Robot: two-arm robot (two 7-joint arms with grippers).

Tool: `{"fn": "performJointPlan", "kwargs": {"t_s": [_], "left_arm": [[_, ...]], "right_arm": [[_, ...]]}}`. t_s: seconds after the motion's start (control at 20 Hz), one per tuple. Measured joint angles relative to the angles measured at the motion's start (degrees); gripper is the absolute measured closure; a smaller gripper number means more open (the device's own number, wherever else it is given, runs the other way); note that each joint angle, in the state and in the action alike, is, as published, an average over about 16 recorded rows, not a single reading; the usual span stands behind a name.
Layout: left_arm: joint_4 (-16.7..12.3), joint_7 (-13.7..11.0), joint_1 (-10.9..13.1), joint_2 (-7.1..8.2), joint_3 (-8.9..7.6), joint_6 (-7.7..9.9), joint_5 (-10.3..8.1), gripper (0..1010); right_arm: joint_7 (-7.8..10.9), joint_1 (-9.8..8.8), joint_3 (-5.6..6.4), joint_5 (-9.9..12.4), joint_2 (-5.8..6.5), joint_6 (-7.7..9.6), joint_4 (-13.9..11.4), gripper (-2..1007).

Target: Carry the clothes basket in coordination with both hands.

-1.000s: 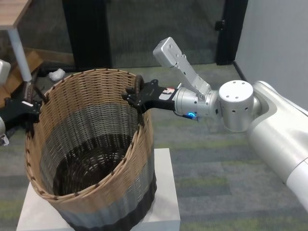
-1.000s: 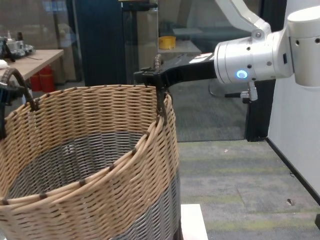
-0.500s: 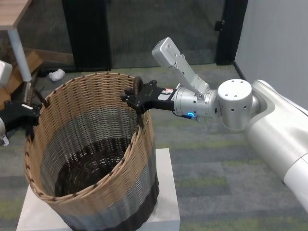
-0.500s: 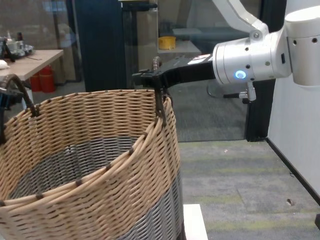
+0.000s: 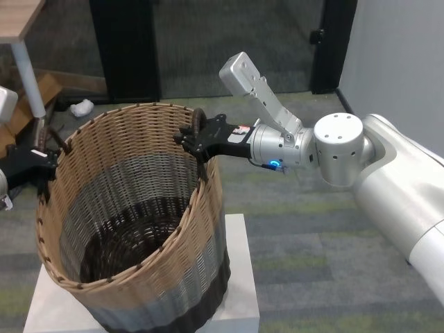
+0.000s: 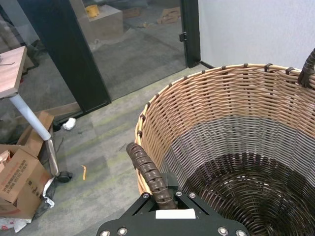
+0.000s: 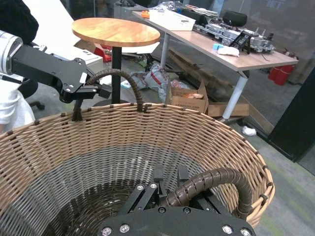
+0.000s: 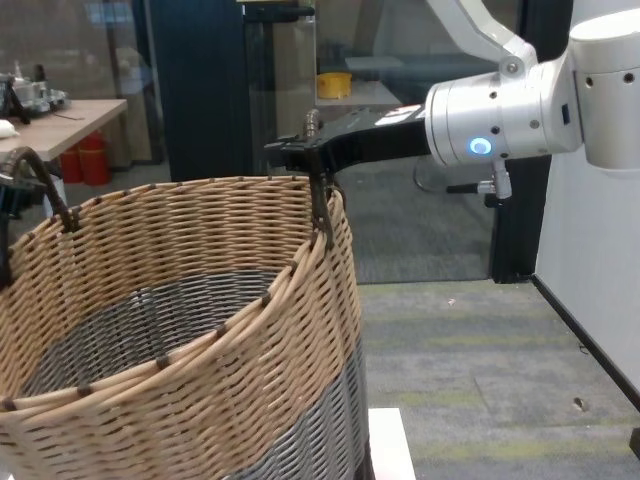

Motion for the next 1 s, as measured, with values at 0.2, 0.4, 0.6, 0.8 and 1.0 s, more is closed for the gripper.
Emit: {"fn": "performJointPlan", "kwargs": {"t_s": [0.2, 0.4, 0.6, 0.8, 1.0], "left_arm": [[0.0, 0.0, 0.0, 0.00, -0.03, -0.09, -0.03, 1009], [-0.1, 0.0, 0.1, 0.00, -0.06, -0.18, -0.06, 1009], [-0.1, 0.0, 0.1, 0.00, -0.08, -0.24, -0.09, 1009], [-0.1, 0.0, 0.1, 0.00, -0.10, -0.28, -0.11, 1009], [-0.1, 0.0, 0.1, 0.00, -0.12, -0.31, -0.12, 1009]], "right_arm": [[-0.08, -0.05, -0.01, 0.0, 0.04, 0.04, -0.1, 730], [-0.15, -0.10, -0.02, 0.0, 0.08, 0.08, -0.3, 622], [-0.20, -0.14, -0.04, 0.1, 0.11, 0.12, -0.3, 477], [-0.22, -0.16, -0.05, 0.1, 0.13, 0.15, -0.4, 330], [-0.24, -0.18, -0.07, 0.1, 0.15, 0.17, -0.4, 198]]}}
